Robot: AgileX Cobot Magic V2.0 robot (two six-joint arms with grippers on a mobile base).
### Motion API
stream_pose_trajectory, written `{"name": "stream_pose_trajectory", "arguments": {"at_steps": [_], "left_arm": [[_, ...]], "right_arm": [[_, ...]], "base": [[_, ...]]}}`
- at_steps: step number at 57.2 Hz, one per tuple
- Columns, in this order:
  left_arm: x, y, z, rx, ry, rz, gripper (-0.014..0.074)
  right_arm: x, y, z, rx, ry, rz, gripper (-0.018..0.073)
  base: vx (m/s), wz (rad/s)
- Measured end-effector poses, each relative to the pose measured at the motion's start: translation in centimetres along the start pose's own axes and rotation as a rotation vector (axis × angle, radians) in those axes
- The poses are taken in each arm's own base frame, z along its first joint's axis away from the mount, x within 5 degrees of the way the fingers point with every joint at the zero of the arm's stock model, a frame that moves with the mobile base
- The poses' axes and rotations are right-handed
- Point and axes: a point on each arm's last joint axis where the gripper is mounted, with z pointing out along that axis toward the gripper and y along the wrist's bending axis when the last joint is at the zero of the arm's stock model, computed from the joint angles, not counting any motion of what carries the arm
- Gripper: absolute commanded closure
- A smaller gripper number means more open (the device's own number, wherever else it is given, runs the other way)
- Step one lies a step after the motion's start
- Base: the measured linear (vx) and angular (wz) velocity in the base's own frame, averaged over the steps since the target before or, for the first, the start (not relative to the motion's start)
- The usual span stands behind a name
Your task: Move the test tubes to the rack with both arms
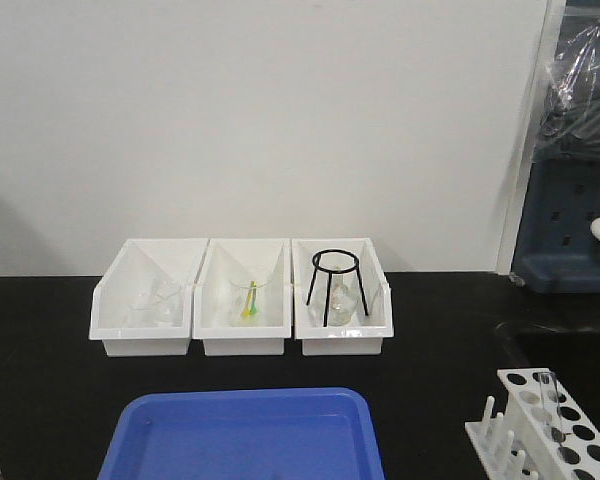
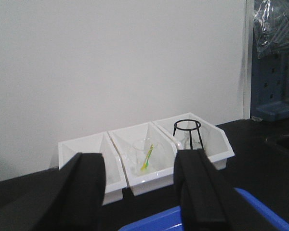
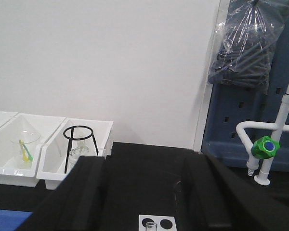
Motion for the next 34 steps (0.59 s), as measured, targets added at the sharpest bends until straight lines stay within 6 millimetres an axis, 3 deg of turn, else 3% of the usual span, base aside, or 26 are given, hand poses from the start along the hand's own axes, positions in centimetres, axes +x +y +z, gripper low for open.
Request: {"name": "stream_pose_trajectory", "arguments": {"at_steps": [17, 34], "left_arm": [[6.1, 0.9, -3.7, -0.148, -0.079, 0.01, 0.0599], [11.8, 1.1, -6.4, -0.302, -0.079, -0.069, 0.0601]], "right_arm": [[0.0, 0.0, 0.0, 0.0, 0.0, 0.0, 0.0135], [0.0, 0.0, 0.0, 0.0, 0.0, 0.0, 0.0135]], "base": [[0.0, 0.0], [0.0, 0.0]]}}
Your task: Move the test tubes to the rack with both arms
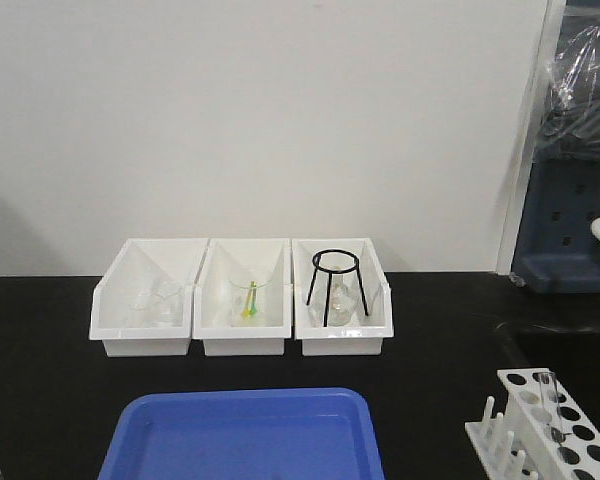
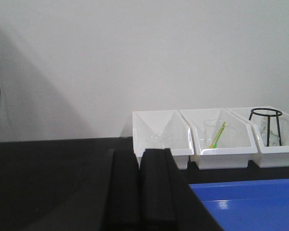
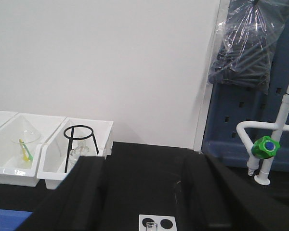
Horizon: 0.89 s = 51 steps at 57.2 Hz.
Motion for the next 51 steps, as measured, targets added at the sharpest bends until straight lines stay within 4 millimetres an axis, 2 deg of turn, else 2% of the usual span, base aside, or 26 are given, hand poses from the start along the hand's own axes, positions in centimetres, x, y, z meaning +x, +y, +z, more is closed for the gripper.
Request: {"name": "stream_pose_trajectory", "arguments": {"at_steps": [10, 17, 25, 51], "left_arm": [[3.7, 0.1, -0.7, -0.018, 0.042, -0.083, 0.0601], [5.3, 0.2, -1.0, -0.033, 0.138, -0.092, 0.0601], [5.9, 0.3, -1.1, -0.041, 0.197, -0.095, 0.0601], [6.0, 0.3, -1.1, -0.042, 0.202, -0.096, 0.0601]], "right_arm": [[0.0, 0.0, 0.0, 0.0, 0.0, 0.0, 0.0135], [0.0, 0.0, 0.0, 0.0, 0.0, 0.0, 0.0135], [0.0, 0.0, 0.0, 0.0, 0.0, 0.0, 0.0135], [0.0, 0.0, 0.0, 0.0, 0.001, 0.0, 0.0135]], "base": [[0.0, 0.0], [0.0, 0.0], [0.0, 0.0], [0.0, 0.0]]}}
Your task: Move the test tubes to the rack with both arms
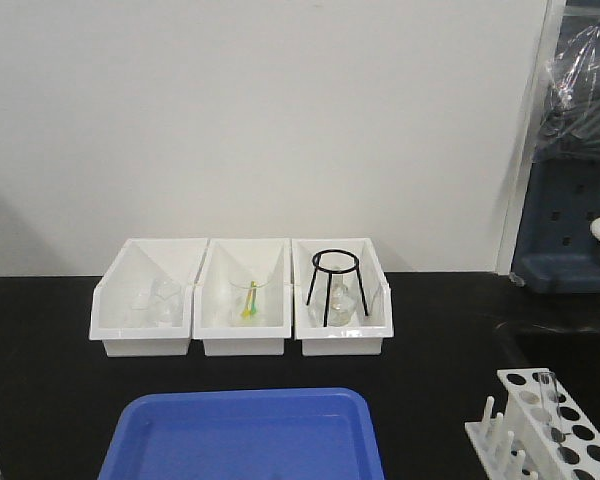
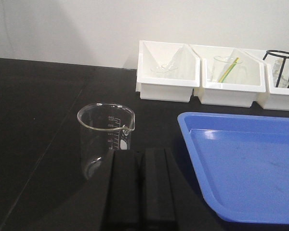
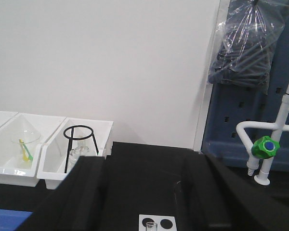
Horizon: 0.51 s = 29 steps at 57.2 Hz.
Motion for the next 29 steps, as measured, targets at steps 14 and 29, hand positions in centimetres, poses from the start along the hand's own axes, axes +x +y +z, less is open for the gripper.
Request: {"name": "stream_pose_trajectory", "arguments": {"at_steps": [14, 29], "left_arm": [[0.01, 0.0, 0.0, 0.0, 0.001, 0.0, 0.0601], [0.04, 0.01, 0.0, -0.001, 0.005, 0.0, 0.0601]], "right_arm": [[0.01, 0.0, 0.0, 0.0, 0.001, 0.0, 0.0135], [0.19, 0.0, 0.05, 0.002, 0.005, -0.012, 0.0179]], "base": [[0.0, 0.0], [0.0, 0.0]]}}
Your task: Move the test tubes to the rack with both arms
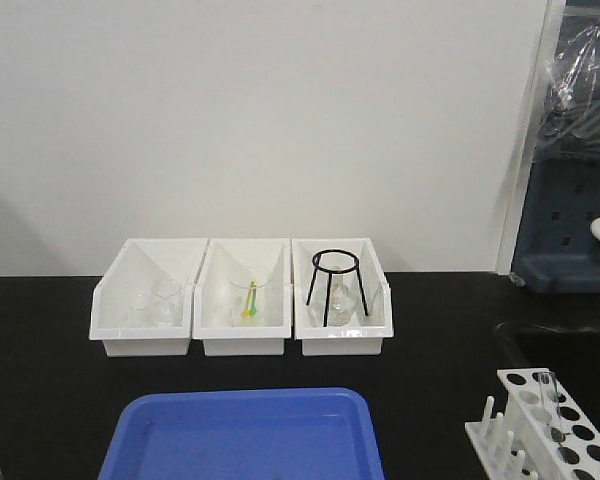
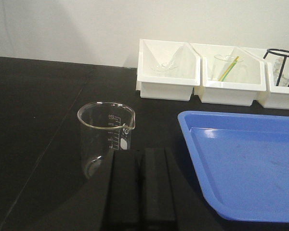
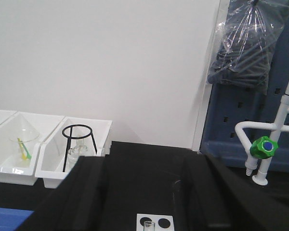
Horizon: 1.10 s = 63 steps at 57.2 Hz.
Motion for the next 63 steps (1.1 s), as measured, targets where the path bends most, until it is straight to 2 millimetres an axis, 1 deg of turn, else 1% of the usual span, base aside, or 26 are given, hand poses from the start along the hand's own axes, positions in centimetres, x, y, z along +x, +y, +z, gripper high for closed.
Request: {"name": "stream_pose_trajectory", "arguments": {"at_steps": [3, 9, 13, 18, 21, 24, 30, 38, 44, 48, 63], "left_arm": [[0.0, 0.0, 0.0, 0.0, 0.0, 0.0, 0.0601], [0.0, 0.0, 0.0, 0.0, 0.001, 0.0, 0.0601], [0.0, 0.0, 0.0, 0.0, 0.001, 0.0, 0.0601], [0.0, 0.0, 0.0, 0.0, 0.001, 0.0, 0.0601], [0.0, 0.0, 0.0, 0.0, 0.001, 0.0, 0.0601], [0.0, 0.0, 0.0, 0.0, 0.001, 0.0, 0.0601], [0.0, 0.0, 0.0, 0.0, 0.001, 0.0, 0.0601], [0.0, 0.0, 0.0, 0.0, 0.001, 0.0, 0.0601], [0.0, 0.0, 0.0, 0.0, 0.001, 0.0, 0.0601], [0.0, 0.0, 0.0, -0.001, 0.003, 0.0, 0.0601], [0.1, 0.0, 0.0, -0.001, 0.005, 0.0, 0.0601]], "right_arm": [[0.4, 0.0, 0.0, 0.001, 0.004, 0.001, 0.0216], [2.0, 0.2, -0.4, 0.002, 0.021, 0.033, 0.0305], [3.9, 0.4, -1.1, 0.006, 0.04, 0.057, 0.0376], [6.4, 0.7, -2.6, 0.012, 0.048, 0.092, 0.0468], [7.4, 0.8, -3.6, 0.016, 0.032, 0.112, 0.0519], [9.1, 1.0, -4.3, 0.016, 0.036, 0.123, 0.0571], [12.4, 1.4, -5.6, 0.018, 0.04, 0.119, 0.0573], [16.7, 1.9, -6.5, 0.017, 0.036, 0.11, 0.0572], [19.2, 2.3, -7.0, 0.017, 0.009, 0.109, 0.0571], [20.0, 2.4, -7.2, 0.019, -0.017, 0.109, 0.0571], [20.1, 2.4, -7.4, 0.012, -0.032, 0.108, 0.0568]], "base": [[0.0, 0.0], [0.0, 0.0], [0.0, 0.0], [0.0, 0.0], [0.0, 0.0], [0.0, 0.0], [0.0, 0.0], [0.0, 0.0], [0.0, 0.0], [0.0, 0.0], [0.0, 0.0]]}}
